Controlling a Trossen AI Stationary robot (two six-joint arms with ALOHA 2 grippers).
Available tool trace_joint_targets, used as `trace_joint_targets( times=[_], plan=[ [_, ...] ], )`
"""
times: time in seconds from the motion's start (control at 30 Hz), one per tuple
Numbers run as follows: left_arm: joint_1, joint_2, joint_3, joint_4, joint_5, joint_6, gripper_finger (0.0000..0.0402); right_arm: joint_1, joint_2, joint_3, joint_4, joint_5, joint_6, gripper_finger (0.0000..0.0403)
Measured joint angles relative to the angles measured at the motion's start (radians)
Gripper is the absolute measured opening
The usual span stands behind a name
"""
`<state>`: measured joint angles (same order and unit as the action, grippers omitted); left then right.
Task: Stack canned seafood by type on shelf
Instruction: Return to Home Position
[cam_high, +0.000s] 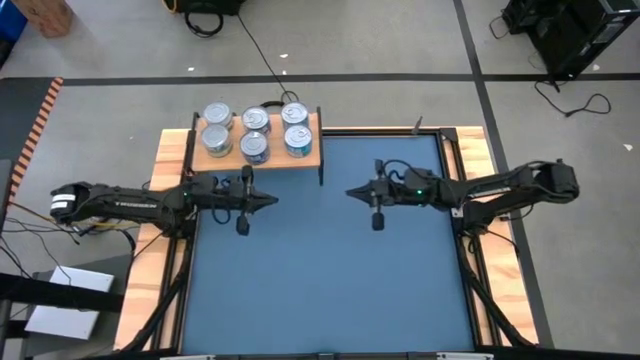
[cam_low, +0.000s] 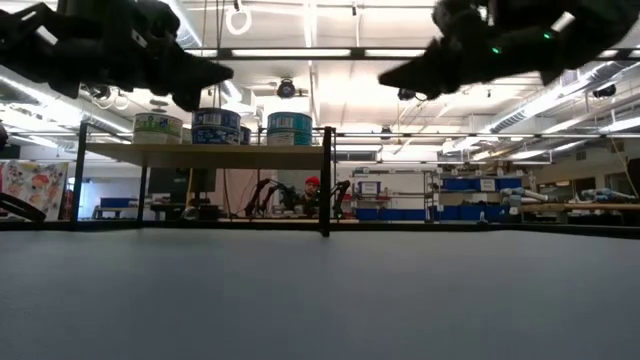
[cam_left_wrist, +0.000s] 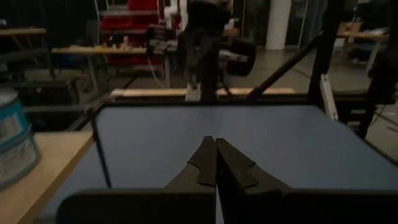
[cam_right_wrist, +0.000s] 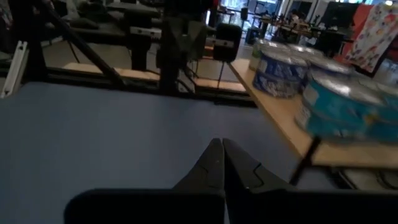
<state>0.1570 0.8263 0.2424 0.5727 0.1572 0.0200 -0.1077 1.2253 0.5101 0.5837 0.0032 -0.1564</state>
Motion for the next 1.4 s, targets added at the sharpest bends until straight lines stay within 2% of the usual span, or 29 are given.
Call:
trace_joint_targets(
  times=[0.13,0.3,0.5,0.67,0.97,1.27,1.4],
  plan=[
    [0.055,-0.03,0.0,-0.087,0.039,0.003,0.0001,-0.014,-0.064,-0.092,0.035,-0.005,0.022,0.0],
    [0.102,-0.081,-0.001,-0.117,0.041,0.047,0.0001,-0.041,-0.112,-0.183,0.081,-0.031,0.046,0.0],
    [0.149,-0.109,-0.092,0.028,0.039,0.046,0.0001,-0.064,-0.118,-0.262,0.187,-0.05,0.052,0.0],
    [0.174,-0.111,-0.157,0.113,0.046,0.002,0.0001,-0.089,-0.119,-0.296,0.23,-0.105,0.058,0.0],
    [0.178,-0.119,-0.231,0.178,0.048,-0.005,0.0001,-0.1,-0.118,-0.353,0.276,-0.113,0.061,0.0],
    [0.178,-0.167,-0.234,0.134,0.048,0.006,0.0001,-0.1,-0.118,-0.399,0.315,-0.138,0.097,0.0],
    [0.178,-0.214,-0.234,0.056,0.023,0.009,0.0001,-0.1,-0.118,-0.409,0.321,-0.138,0.097,0.0]
  ],
)
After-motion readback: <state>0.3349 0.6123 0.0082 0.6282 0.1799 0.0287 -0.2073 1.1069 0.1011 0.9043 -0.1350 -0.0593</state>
